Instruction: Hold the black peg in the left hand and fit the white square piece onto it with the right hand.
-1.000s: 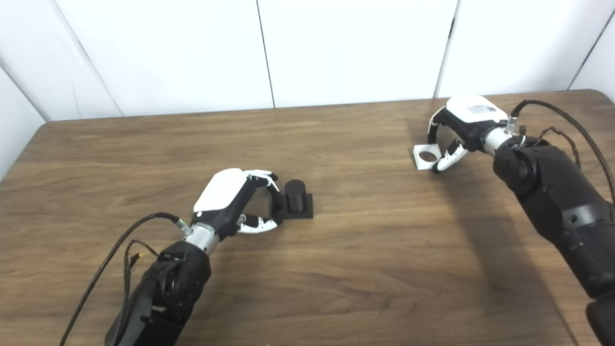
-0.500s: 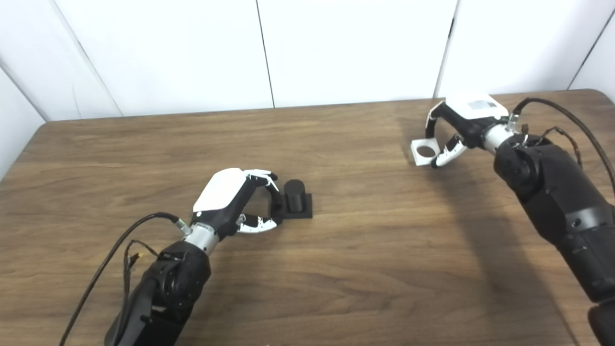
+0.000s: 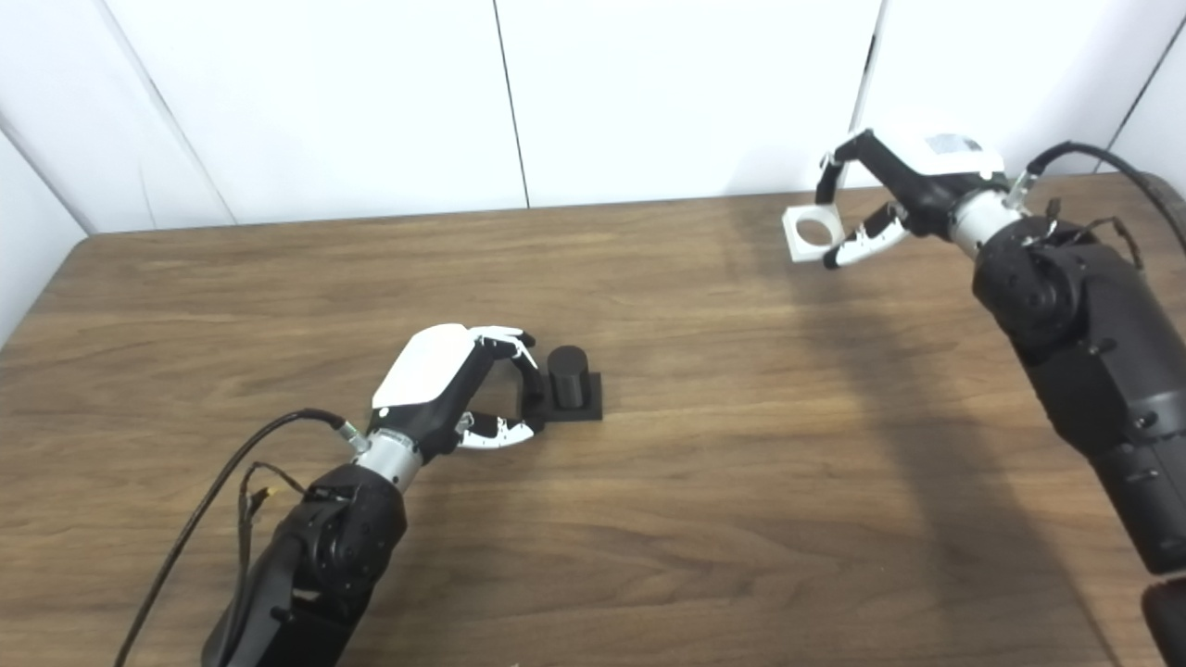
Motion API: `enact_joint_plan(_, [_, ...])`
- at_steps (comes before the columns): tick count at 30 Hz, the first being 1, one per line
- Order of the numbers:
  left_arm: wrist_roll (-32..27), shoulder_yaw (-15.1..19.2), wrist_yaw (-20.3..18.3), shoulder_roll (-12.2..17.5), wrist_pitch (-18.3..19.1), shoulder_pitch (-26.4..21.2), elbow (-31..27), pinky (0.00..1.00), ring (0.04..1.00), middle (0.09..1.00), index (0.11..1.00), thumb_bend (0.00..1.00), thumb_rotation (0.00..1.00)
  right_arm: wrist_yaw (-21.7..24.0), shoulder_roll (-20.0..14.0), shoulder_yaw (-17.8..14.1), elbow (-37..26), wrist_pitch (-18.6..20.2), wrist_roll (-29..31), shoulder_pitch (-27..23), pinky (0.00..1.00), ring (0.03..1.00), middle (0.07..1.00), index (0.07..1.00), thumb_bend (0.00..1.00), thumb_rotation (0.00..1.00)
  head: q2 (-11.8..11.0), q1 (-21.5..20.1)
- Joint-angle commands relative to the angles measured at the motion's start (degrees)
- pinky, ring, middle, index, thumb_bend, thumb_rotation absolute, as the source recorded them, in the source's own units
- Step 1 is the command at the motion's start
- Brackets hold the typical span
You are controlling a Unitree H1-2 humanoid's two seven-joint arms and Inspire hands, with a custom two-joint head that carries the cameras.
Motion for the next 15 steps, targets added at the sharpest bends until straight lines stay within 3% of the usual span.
enact_joint_plan(1, [0.33,0.32,0.76,0.34,-0.16,-1.06,-0.66,0.85,0.855,0.811,0.484,0.52,0.07,0.94,-0.13,-1.38,-3.61,1.22,1.29,-2.98,0.8,0.819,0.763,0.482,0.52,0.13,0.03,0.07])
enact_joint_plan(15, [0.46,0.22,0.93,0.1,-0.1,-1.04,-0.65,0.85,0.853,0.812,0.484,0.52,0.07,6.99,4.99,-0.62,-13.2,2.27,5.04,-4.01,0.77,0.81,0.762,0.481,0.52,0.14,0.09,-0.05])
